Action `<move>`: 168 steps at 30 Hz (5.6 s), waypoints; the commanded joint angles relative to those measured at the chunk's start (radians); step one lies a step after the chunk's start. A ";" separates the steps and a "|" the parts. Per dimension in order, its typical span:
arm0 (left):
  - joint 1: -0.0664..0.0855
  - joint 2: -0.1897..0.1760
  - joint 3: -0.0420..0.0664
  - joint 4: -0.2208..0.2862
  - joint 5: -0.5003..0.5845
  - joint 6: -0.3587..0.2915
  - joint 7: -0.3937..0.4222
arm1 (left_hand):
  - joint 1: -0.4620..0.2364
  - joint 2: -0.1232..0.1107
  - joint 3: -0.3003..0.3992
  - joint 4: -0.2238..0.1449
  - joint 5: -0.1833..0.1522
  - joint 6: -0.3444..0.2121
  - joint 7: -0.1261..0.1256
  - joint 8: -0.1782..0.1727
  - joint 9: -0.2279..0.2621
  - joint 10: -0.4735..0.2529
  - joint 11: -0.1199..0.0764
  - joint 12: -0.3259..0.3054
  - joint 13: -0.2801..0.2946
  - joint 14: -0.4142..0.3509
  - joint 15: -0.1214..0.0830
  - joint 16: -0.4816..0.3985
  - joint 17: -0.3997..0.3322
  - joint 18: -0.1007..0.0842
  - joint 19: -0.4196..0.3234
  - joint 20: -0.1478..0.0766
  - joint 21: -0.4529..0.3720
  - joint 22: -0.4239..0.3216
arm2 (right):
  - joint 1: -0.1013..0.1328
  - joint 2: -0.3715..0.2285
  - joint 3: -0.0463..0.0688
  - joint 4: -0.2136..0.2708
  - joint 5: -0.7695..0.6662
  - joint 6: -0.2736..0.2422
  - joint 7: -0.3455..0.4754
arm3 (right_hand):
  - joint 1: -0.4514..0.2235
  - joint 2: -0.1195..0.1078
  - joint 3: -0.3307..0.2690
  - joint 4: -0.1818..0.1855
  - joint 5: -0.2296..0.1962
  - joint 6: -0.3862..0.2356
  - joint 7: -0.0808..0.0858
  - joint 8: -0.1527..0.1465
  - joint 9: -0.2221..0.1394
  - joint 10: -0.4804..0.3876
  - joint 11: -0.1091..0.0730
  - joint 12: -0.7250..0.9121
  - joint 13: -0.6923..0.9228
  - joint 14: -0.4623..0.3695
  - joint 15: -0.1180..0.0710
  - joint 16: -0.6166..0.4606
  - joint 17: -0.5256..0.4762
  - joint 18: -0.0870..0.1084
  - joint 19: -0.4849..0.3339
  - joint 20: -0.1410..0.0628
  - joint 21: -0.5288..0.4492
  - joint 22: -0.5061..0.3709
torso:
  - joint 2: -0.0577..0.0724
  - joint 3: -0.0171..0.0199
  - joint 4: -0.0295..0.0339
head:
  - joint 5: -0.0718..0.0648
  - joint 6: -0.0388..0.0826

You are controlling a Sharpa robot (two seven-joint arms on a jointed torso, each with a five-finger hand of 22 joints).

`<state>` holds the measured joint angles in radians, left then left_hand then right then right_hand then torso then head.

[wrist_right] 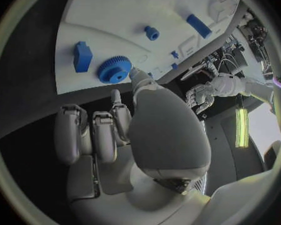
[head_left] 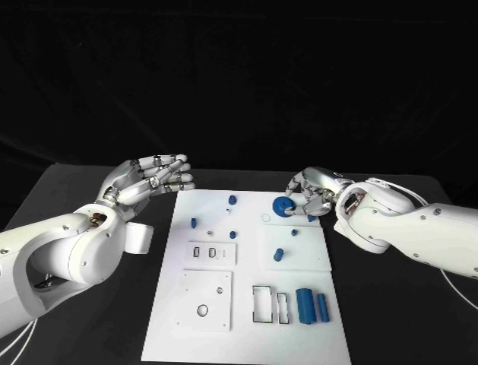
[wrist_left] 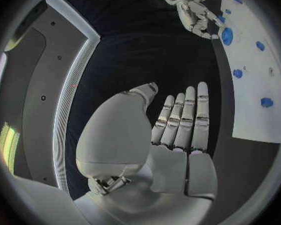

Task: Assemble the parts on the task board

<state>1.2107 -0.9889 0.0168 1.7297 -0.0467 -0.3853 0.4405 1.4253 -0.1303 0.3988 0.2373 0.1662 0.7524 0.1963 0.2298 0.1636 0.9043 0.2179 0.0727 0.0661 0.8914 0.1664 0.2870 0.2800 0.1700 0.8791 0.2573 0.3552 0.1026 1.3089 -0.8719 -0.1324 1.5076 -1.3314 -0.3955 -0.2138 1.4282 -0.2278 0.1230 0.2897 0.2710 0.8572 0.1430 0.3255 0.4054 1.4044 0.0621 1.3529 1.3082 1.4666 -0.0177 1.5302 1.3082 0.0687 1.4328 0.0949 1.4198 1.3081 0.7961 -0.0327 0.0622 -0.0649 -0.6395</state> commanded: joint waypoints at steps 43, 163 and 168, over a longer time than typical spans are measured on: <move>0.001 0.006 0.001 -0.008 0.006 0.024 -0.003 | -0.003 0.006 0.001 -0.005 -0.002 -0.007 0.076 -0.007 0.000 -0.012 0.001 0.002 0.000 -0.006 -0.001 0.003 0.003 0.011 -0.005 0.001 0.003 -0.001 | -0.008 0.057 0.000 -0.049 -0.048 0.018 -0.070 | -0.001 0.024 0.006 -0.003 0.023 -0.007 0.003 0.012 0.001 0.014 0.001 0.026 0.052 0.085 0.011 0.013 0.169 -0.019 0.010 0.006 0.010 0.082 | 0.002 -0.0002 -0.0023 | 0.008 -0.009; 0.001 0.004 0.001 -0.010 0.006 0.037 -0.017 | -0.009 0.005 0.005 -0.009 -0.002 -0.011 0.077 -0.007 0.000 -0.017 0.001 0.003 0.000 -0.008 -0.001 0.007 0.007 0.011 -0.006 0.001 0.005 -0.002 | -0.067 0.318 -0.004 -0.098 -0.363 -0.149 -0.099 | -0.071 -0.039 0.305 -0.027 0.020 0.011 0.006 -0.026 0.021 0.020 0.001 0.037 0.070 0.087 0.010 0.017 0.182 -0.022 0.017 0.002 0.013 0.106 | 0.003 -0.0014 -0.0011 | 0.015 -0.012; 0.001 0.003 0.001 -0.011 0.006 0.037 -0.018 | -0.009 0.005 0.005 -0.009 -0.002 -0.011 0.077 -0.007 0.000 -0.017 0.001 0.003 0.000 -0.008 -0.001 0.007 0.007 0.011 -0.006 0.001 0.005 -0.002 | -0.067 0.318 -0.004 -0.097 -0.363 -0.144 -0.100 | -0.072 -0.042 0.304 -0.027 0.020 0.010 0.007 -0.029 0.021 0.015 0.003 0.032 0.064 0.086 0.011 0.017 0.181 -0.022 0.016 0.003 0.011 0.105 | 0.003 -0.0005 -0.0016 | 0.016 -0.012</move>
<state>1.2108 -0.9864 0.0167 1.7169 -0.0419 -0.3667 0.4195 1.4253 -0.1303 0.4016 0.2344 0.1662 0.7451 0.1963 0.2258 0.1636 0.8934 0.2216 0.0726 0.0661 0.8914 0.1663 0.2904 0.2863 0.1699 0.8791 0.2573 0.3552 0.1022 1.2419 -0.5544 -0.1365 1.4100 -1.6773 -0.5560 -0.3024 1.3583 -0.2607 0.4311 0.2660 0.2966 0.8732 0.1485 0.3030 0.4279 1.4209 0.0617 1.3877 1.3073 1.4648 -0.0124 1.5435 1.3076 0.0534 1.4482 0.0933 1.4367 1.3078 0.7987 -0.0337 0.0611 -0.0490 -0.6513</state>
